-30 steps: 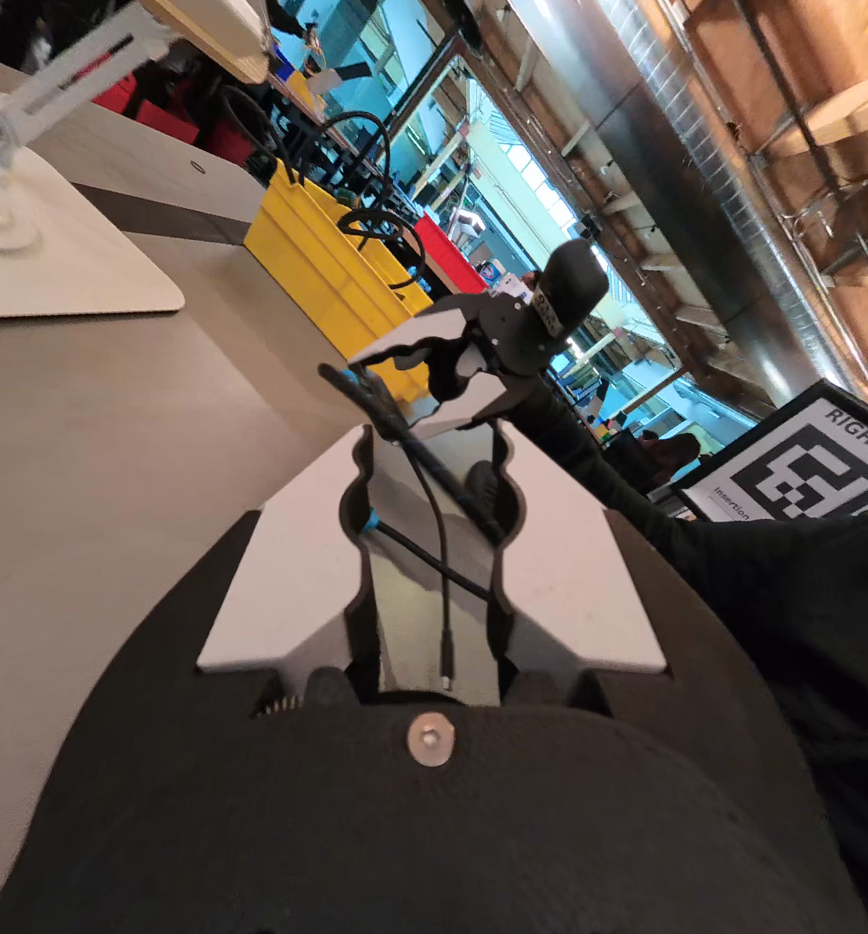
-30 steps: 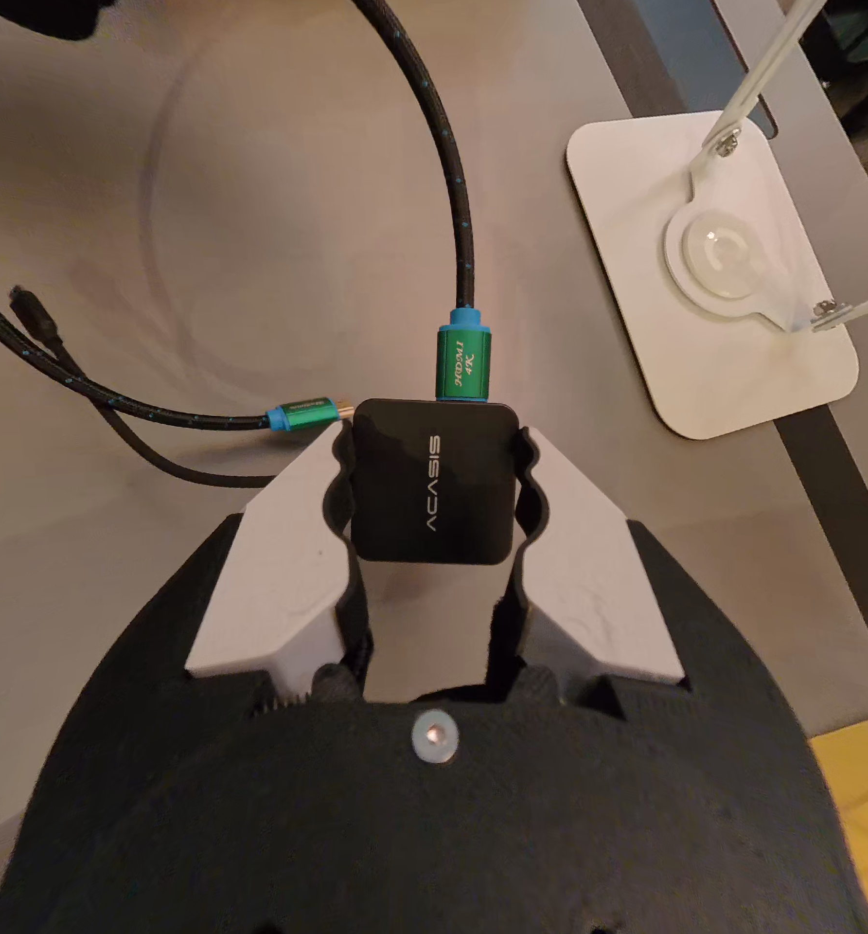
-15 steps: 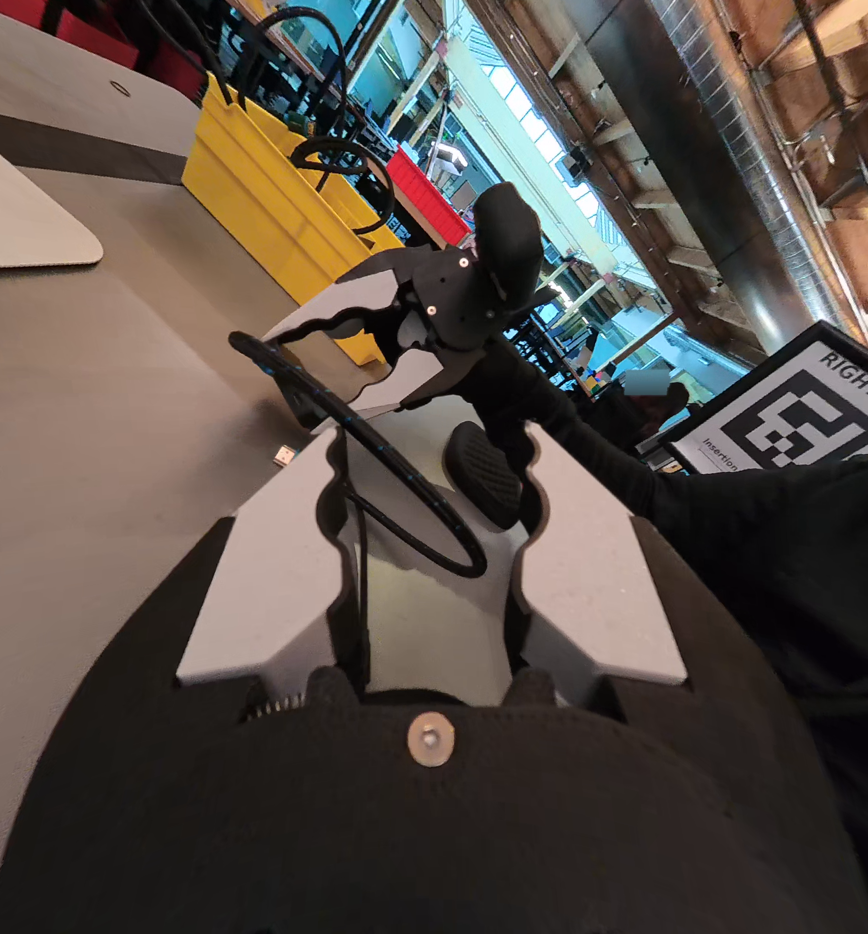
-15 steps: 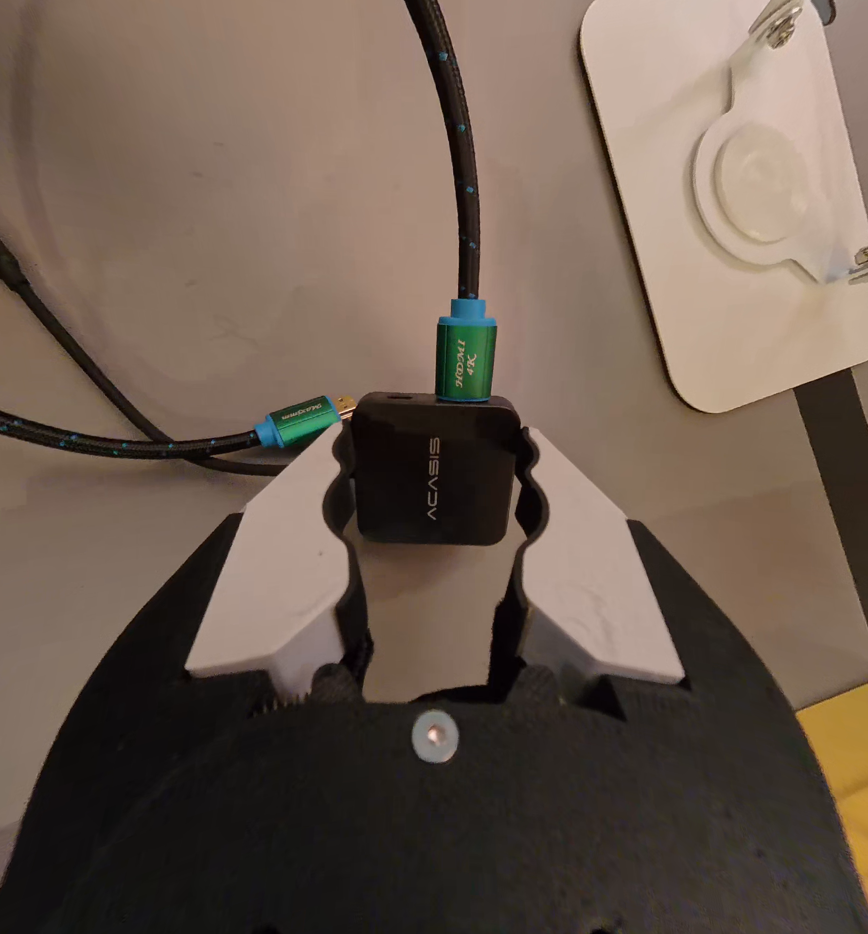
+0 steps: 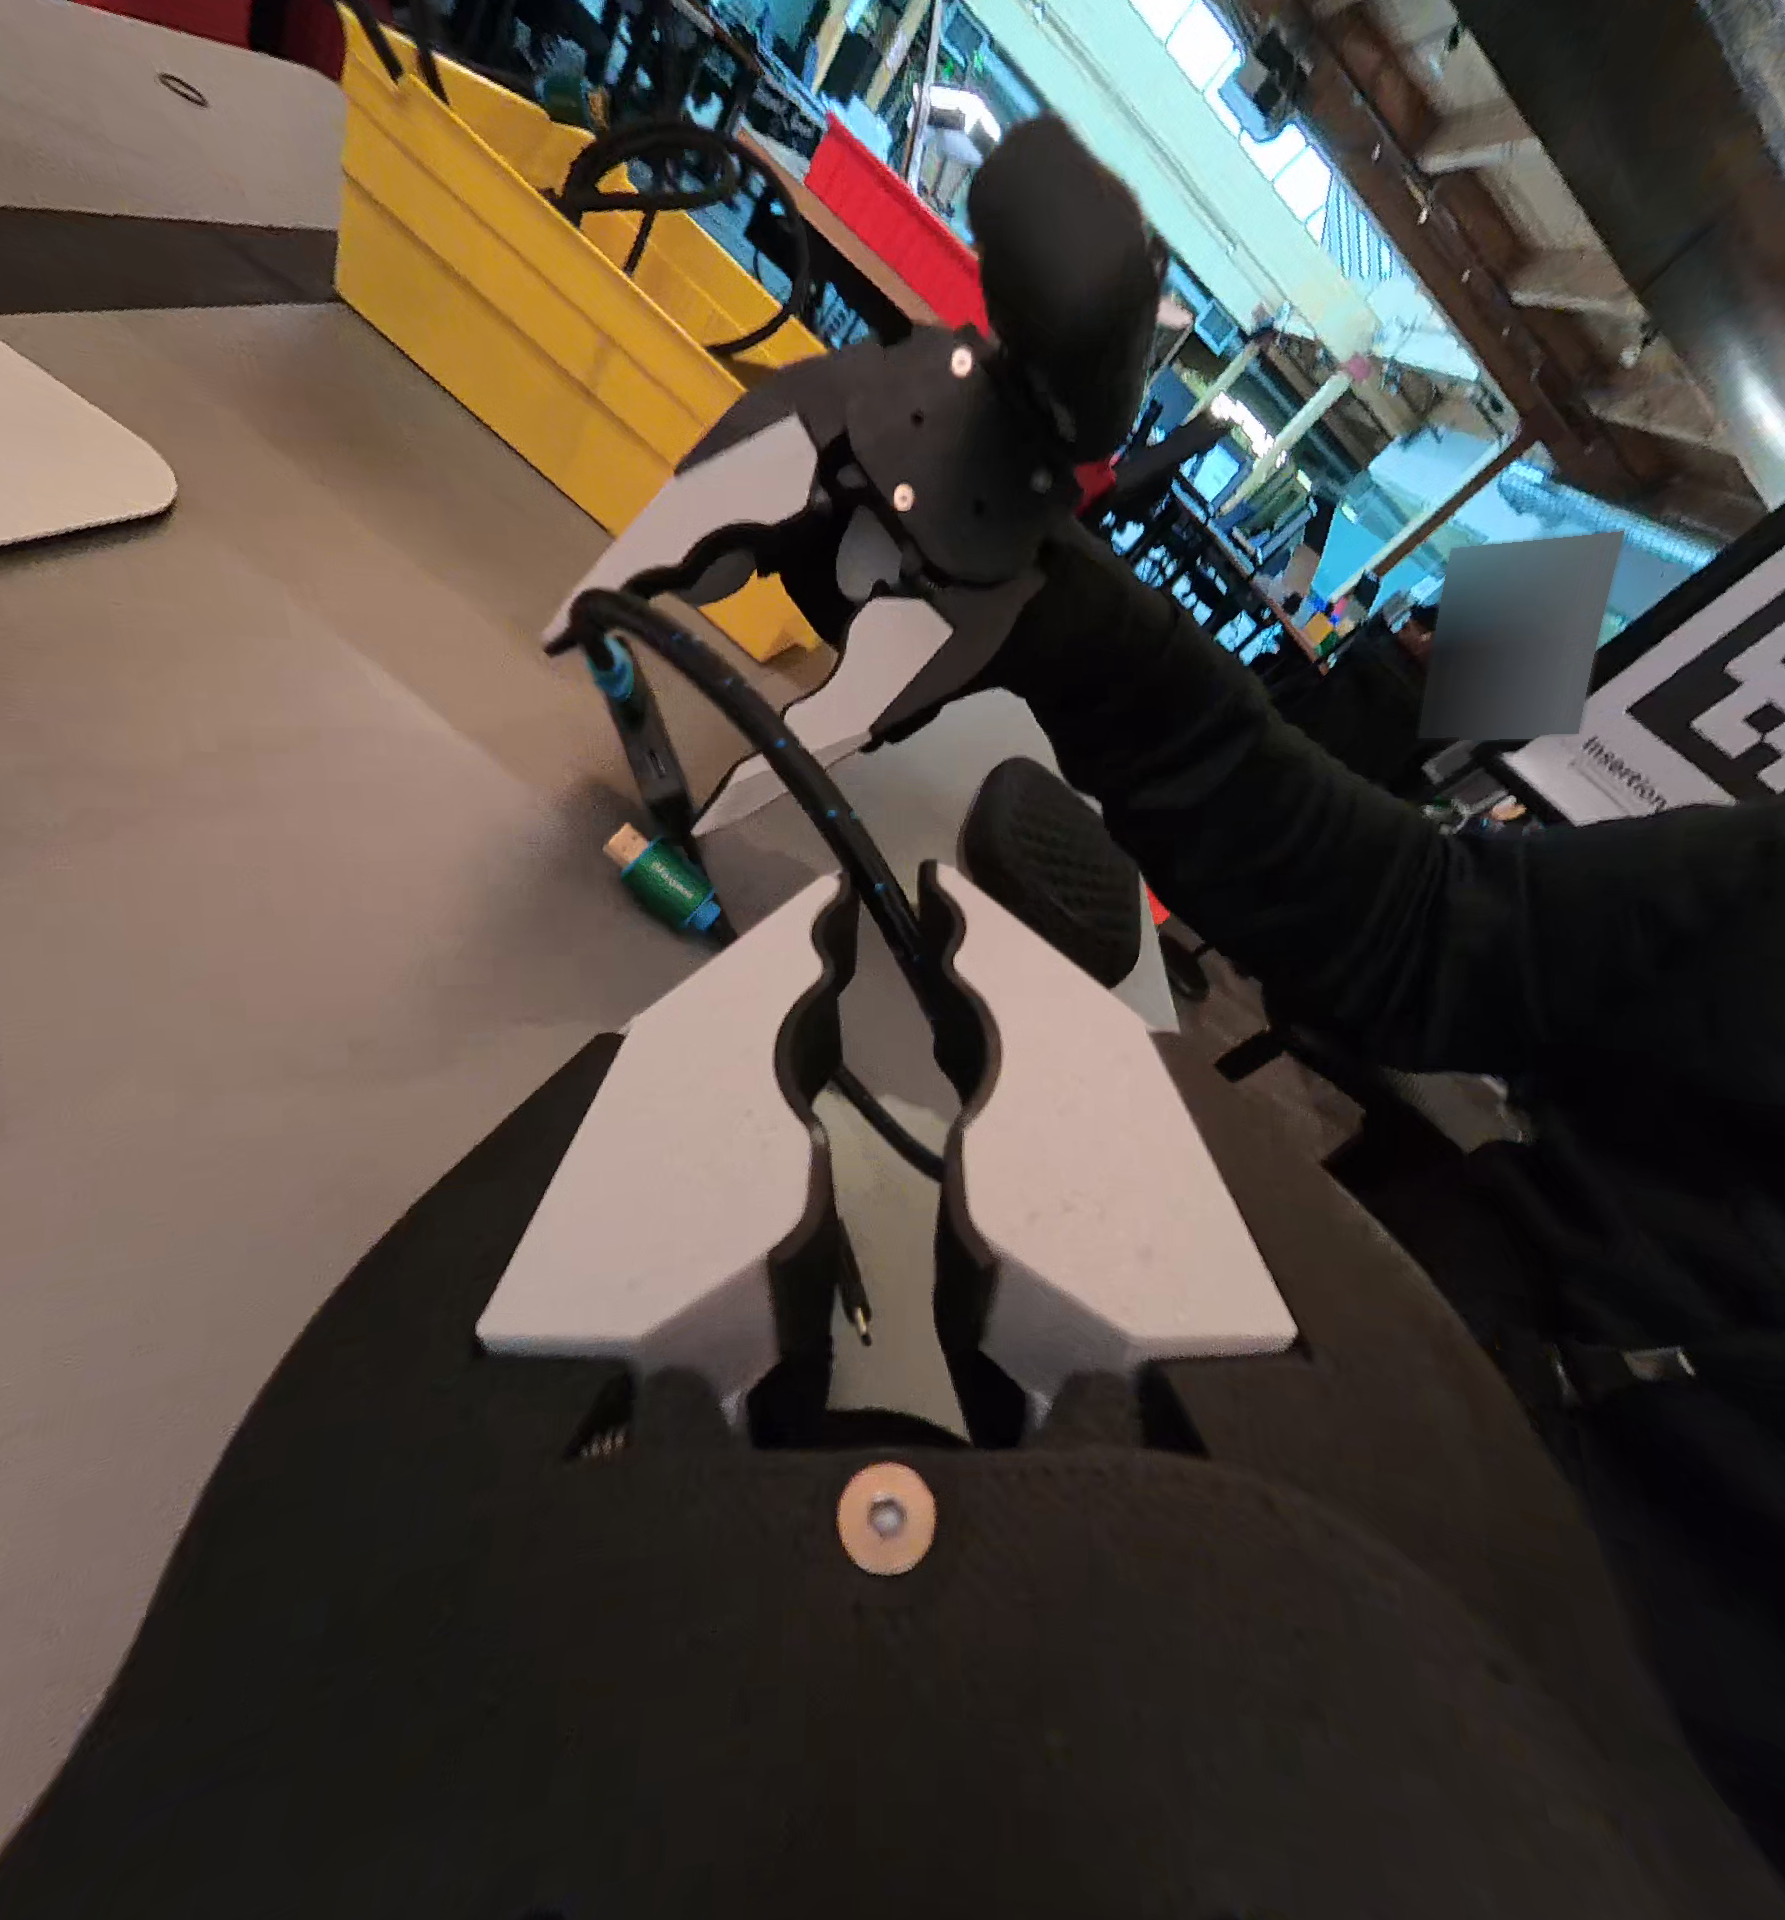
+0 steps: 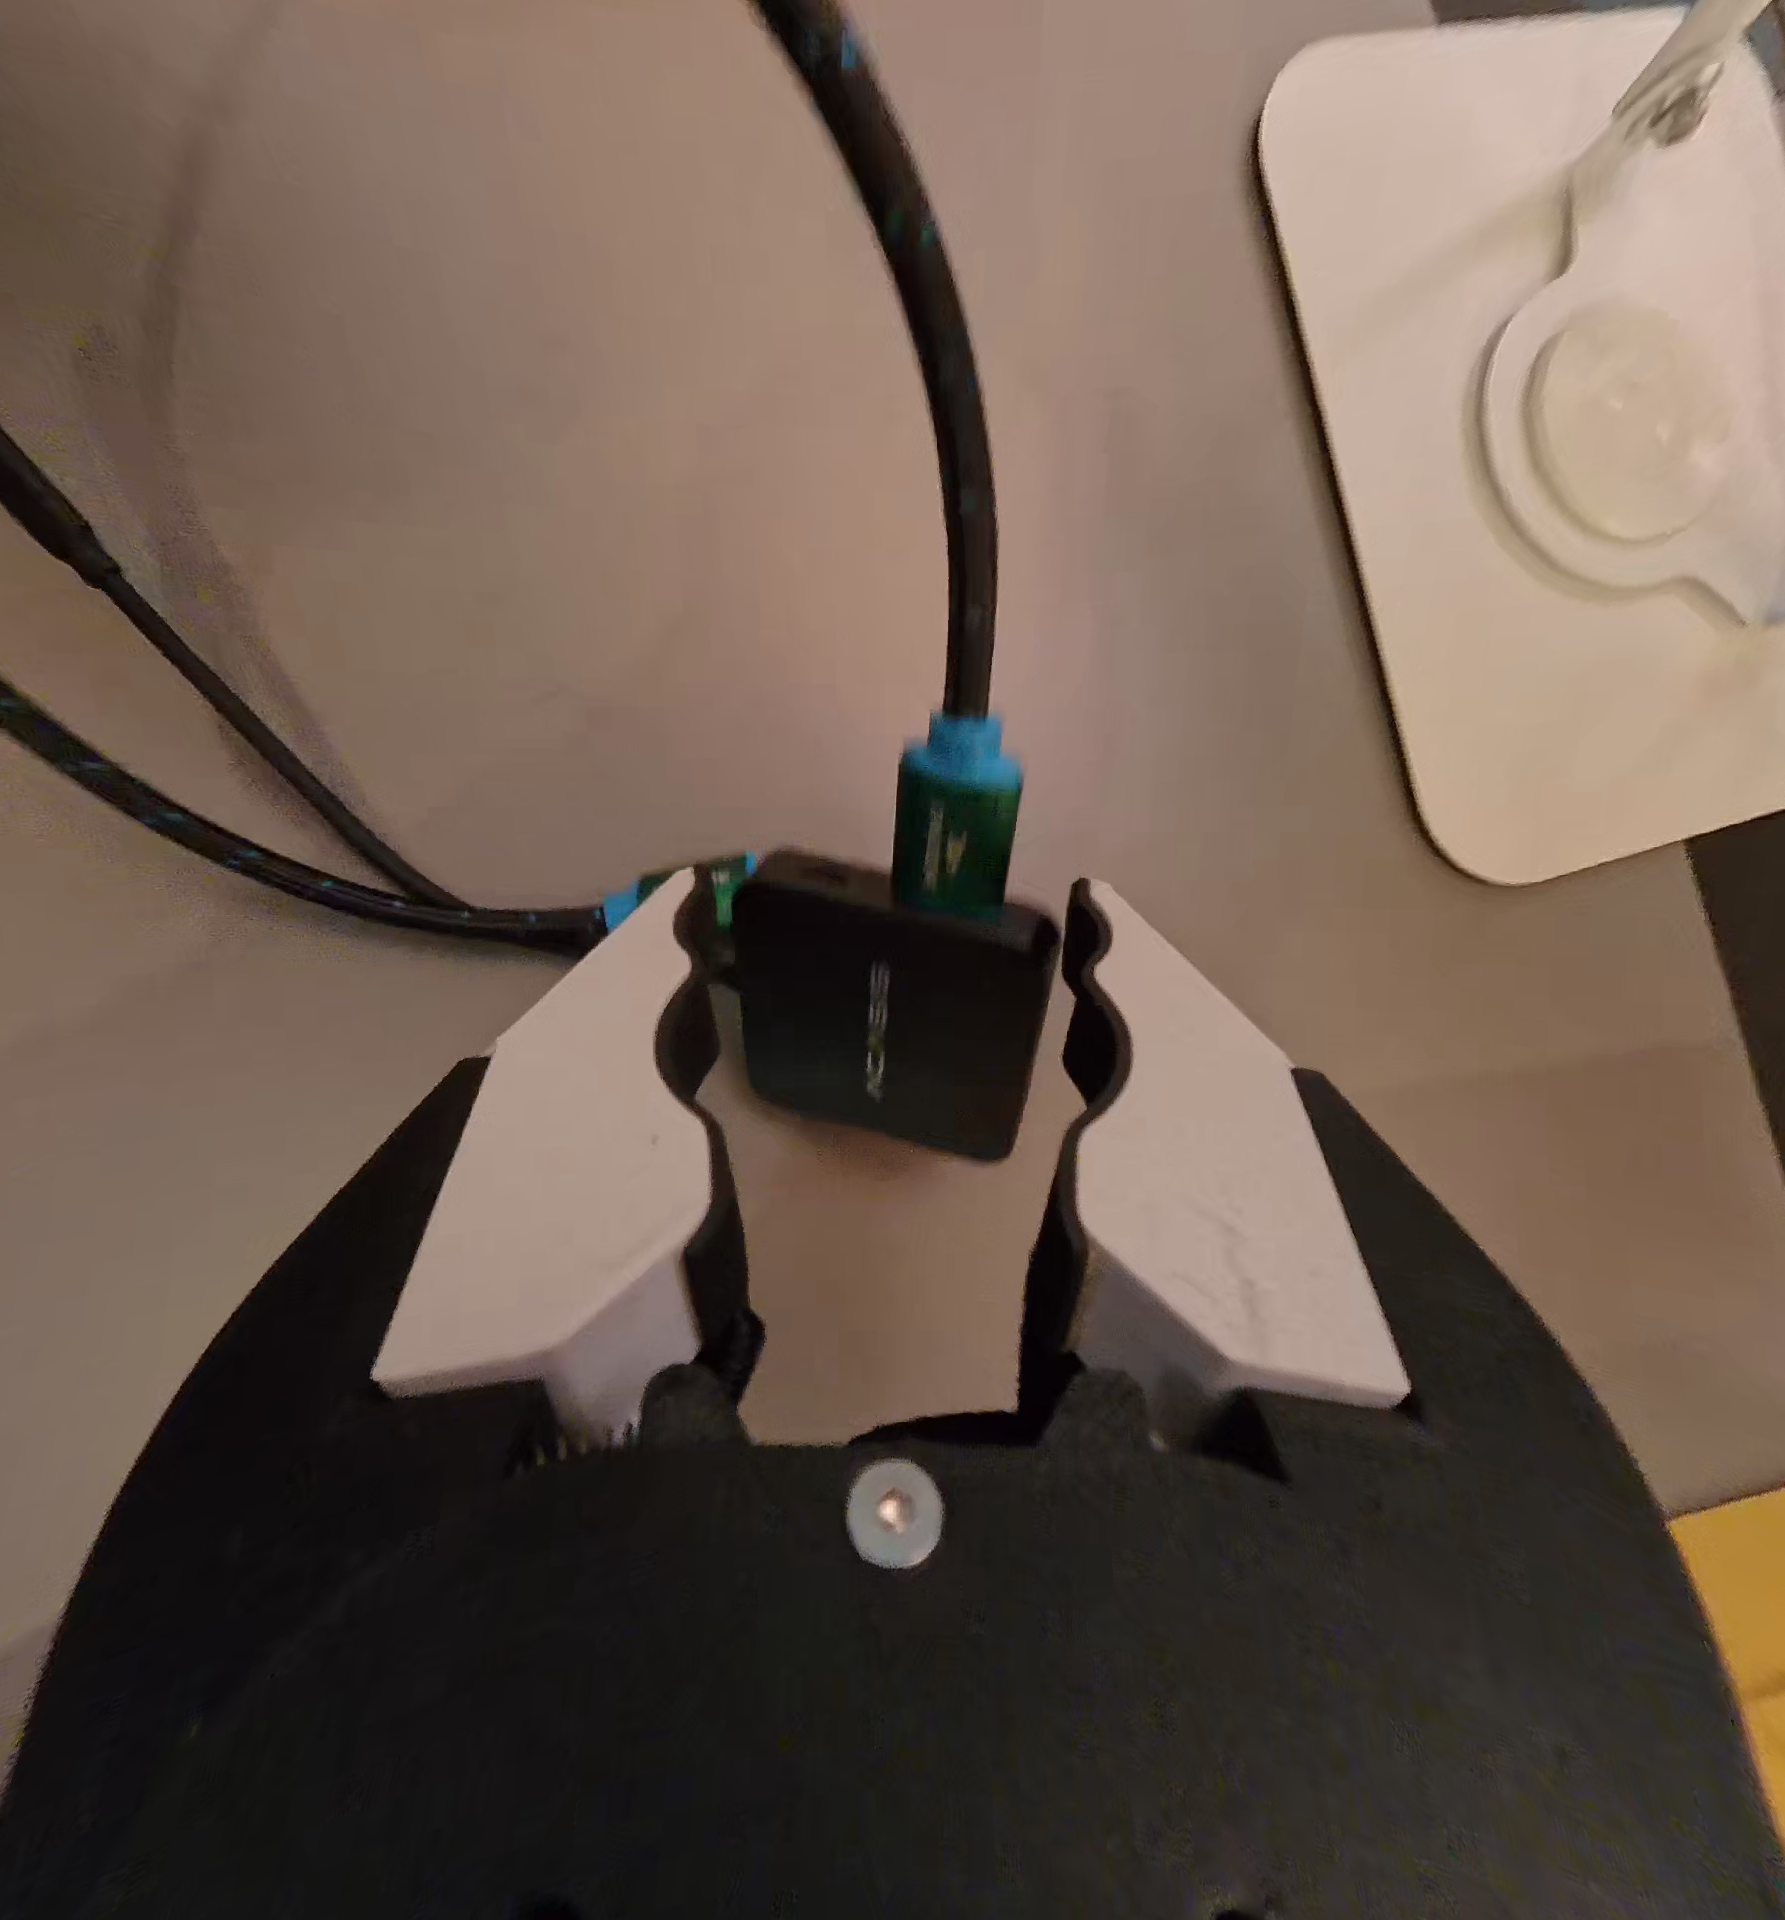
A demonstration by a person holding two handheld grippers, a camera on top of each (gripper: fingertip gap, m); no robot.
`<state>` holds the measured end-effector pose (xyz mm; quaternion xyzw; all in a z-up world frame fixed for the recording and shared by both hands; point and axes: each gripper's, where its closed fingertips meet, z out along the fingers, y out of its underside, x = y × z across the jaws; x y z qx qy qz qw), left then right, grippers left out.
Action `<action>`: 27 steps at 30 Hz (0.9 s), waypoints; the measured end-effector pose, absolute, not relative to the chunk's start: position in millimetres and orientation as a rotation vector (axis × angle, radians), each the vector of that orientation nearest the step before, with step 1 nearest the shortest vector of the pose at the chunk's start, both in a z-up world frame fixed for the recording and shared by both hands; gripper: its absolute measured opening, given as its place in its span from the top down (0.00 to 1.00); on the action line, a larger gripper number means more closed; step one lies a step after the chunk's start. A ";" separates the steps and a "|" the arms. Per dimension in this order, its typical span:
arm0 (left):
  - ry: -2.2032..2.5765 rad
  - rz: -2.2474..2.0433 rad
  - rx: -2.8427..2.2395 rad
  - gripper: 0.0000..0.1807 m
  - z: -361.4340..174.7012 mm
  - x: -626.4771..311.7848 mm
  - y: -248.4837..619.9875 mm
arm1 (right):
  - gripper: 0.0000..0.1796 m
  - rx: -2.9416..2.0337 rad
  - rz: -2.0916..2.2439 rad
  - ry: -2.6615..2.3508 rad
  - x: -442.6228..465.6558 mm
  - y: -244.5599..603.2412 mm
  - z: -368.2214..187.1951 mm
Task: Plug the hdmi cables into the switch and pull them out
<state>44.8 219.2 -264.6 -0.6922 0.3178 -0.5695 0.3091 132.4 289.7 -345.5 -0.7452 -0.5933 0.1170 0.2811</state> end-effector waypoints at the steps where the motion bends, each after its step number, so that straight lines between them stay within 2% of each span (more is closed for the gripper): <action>1: 0.873 -1.493 -1.833 0.96 -265.2 46.9 216.1 | 0.64 -1.971 0.321 -1.592 129.0 288.8 -339.4; 3: 0.927 -1.483 -1.826 0.96 -264.3 52.1 209.6 | 0.66 -1.905 0.299 -1.603 121.6 288.3 -327.2; 8: 1.006 -1.446 -1.828 0.97 -265.0 58.4 201.6 | 0.91 -1.802 0.288 -1.686 105.3 275.1 -310.6; 12: 1.014 -1.446 -1.827 0.97 -265.1 57.5 200.6 | 0.93 -1.778 0.329 -1.710 101.0 266.7 -299.5; 16: 1.032 -1.420 -1.835 0.97 -267.3 55.5 200.1 | 0.85 -1.790 0.412 -1.783 102.0 249.8 -296.6; 19: 1.035 -1.410 -1.840 0.98 -268.2 53.1 200.3 | 0.83 -1.774 0.475 -1.829 101.0 237.8 -291.8; 27: 1.021 -1.388 -1.842 0.98 -271.2 47.5 204.9 | 0.98 -1.737 0.750 -1.817 96.4 216.8 -278.1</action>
